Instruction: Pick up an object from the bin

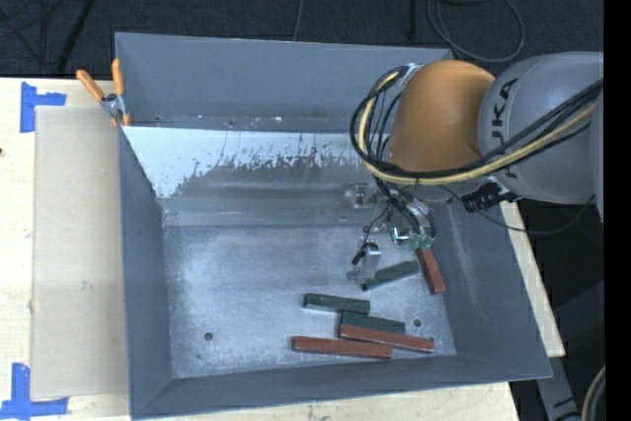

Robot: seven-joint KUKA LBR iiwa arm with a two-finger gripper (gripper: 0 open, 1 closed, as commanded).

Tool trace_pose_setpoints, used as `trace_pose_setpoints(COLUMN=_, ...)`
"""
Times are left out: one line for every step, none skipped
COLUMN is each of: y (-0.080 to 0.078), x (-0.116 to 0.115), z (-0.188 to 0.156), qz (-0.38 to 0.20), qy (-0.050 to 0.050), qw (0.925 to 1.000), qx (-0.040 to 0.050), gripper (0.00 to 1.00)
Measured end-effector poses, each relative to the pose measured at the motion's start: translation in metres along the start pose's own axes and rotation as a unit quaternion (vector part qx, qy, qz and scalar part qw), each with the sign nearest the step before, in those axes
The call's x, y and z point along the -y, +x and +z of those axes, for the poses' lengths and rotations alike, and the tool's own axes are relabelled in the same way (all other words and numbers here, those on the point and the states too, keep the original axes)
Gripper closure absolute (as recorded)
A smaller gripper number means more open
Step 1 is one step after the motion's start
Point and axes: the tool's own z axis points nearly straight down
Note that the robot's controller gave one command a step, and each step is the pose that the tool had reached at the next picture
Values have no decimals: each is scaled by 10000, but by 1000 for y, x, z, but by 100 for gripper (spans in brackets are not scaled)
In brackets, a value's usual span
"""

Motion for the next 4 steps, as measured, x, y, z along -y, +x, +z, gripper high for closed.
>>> trace_pose_setpoints(y=60, x=8, z=74, qz=-218, qy=1, qw=9998, qx=-4, gripper=0)
trace_pose_setpoints(y=57, x=8, z=68, qz=-217, qy=3, qw=9998, qx=24, gripper=100)
trace_pose_setpoints(y=38, x=35, z=-64, qz=-1664, qy=17, qw=9860, qx=72, gripper=100)
trace_pose_setpoints(y=40, x=34, z=-61, qz=-1652, qy=4, qw=9863, qx=43, gripper=0)
